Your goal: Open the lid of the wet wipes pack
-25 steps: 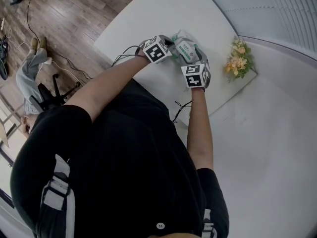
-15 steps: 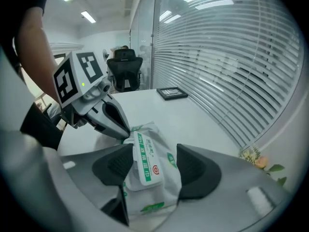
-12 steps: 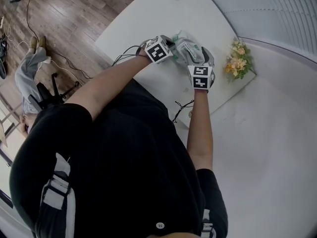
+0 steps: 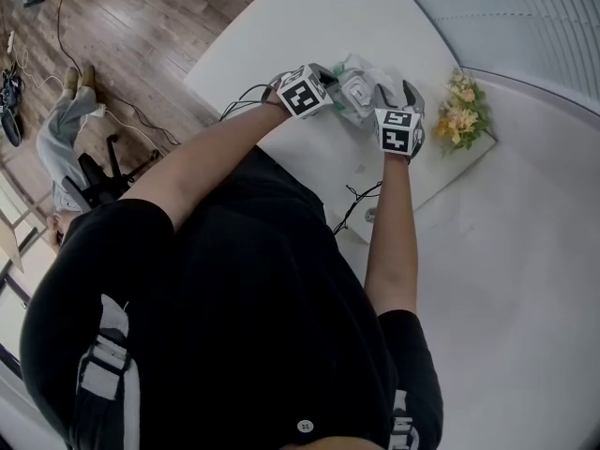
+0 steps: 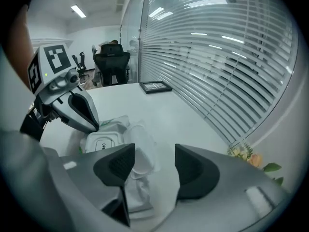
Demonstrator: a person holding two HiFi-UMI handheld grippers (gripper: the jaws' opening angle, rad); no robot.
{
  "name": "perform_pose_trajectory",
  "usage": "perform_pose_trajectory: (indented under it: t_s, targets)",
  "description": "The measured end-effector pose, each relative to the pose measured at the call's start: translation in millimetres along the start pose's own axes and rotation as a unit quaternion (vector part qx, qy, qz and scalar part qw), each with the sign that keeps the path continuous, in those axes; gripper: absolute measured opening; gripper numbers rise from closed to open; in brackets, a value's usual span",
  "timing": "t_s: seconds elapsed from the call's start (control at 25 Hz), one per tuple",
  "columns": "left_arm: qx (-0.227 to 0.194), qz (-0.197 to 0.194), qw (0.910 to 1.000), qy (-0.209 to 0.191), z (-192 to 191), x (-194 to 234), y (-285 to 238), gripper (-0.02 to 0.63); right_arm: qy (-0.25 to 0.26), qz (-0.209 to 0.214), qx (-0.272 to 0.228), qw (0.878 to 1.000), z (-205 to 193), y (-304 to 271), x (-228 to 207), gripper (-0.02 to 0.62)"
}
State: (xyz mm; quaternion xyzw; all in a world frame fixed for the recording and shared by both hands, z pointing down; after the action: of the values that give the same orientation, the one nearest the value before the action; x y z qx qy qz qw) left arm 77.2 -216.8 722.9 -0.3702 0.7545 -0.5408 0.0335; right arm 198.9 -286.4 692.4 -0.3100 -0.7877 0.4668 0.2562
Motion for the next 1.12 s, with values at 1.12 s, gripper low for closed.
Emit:
perform_pose_trajectory:
  t_s: [1.12]
  targets:
    - [-0.221, -0.006, 0.9726, -0.073, 59, -41, 196, 0.005, -0.081, 0.015, -0.214, 0.973, 30, 161, 18, 0.182]
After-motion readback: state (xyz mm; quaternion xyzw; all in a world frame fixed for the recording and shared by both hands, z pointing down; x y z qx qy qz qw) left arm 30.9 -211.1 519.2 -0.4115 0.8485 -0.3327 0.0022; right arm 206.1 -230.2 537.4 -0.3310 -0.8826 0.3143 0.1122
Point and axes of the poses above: the fingertips, and each gripper's own axes: y backward along the fingers, x to its left, z out of its top, the point moved 3 cm from there along y, backward along the fingers, and after that the axes turned 10 degrees about x, right-handed, at the moved point
